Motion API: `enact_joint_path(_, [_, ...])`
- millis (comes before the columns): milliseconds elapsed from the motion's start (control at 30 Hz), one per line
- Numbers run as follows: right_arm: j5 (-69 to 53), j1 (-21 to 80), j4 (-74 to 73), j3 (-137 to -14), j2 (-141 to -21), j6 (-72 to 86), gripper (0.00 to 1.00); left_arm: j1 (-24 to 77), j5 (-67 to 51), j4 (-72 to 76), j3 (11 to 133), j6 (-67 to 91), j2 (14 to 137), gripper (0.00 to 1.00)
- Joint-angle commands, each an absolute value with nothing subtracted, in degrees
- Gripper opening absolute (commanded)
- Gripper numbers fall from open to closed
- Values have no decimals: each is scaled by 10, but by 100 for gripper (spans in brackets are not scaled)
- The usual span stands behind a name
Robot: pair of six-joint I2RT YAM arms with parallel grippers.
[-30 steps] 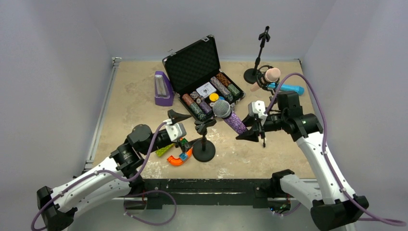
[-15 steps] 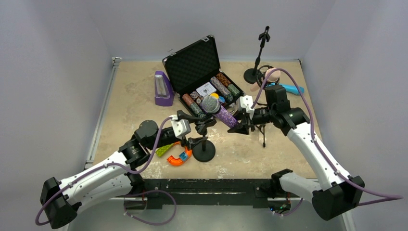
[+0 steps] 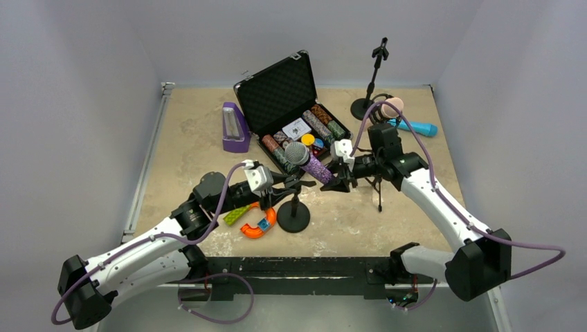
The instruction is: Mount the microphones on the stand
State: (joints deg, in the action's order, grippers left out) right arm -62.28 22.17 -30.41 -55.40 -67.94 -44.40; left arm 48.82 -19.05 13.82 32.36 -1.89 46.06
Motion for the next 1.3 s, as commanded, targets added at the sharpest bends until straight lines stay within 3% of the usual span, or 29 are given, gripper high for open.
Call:
enact_joint_path(0, [-643, 247, -283, -551, -687, -499, 0, 487, -192, 141, 342, -10, 459, 6])
enact_joint_path(467, [-667, 306, -296, -547, -733, -514, 0, 487, -209, 168, 329, 42, 458, 8])
enact_joint_path(500, [-666, 307, -296, -549, -732, -503, 4, 487, -206, 167, 329, 45, 456, 12])
enact_joint_path(633, [-664, 306, -308, -562, -726, -471, 48, 488, -195, 164, 326, 55, 445, 44])
enact_joint_path(733, [-660, 306, -306, -567, -716, -447, 73, 487, -188, 154, 327, 58, 435, 66])
enact_joint_path(833, [-651, 305, -315, -580, -711, -439, 78, 488, -184, 136, 331, 57, 425, 79])
enact_joint_path(967, [-640, 298, -338, -599, -703, -441, 82, 487, -176, 117, 331, 56, 407, 88])
enact_joint_path(1267, [-564, 277, -375, -643, -655, -453, 85, 487, -153, 9, 347, 26, 329, 95])
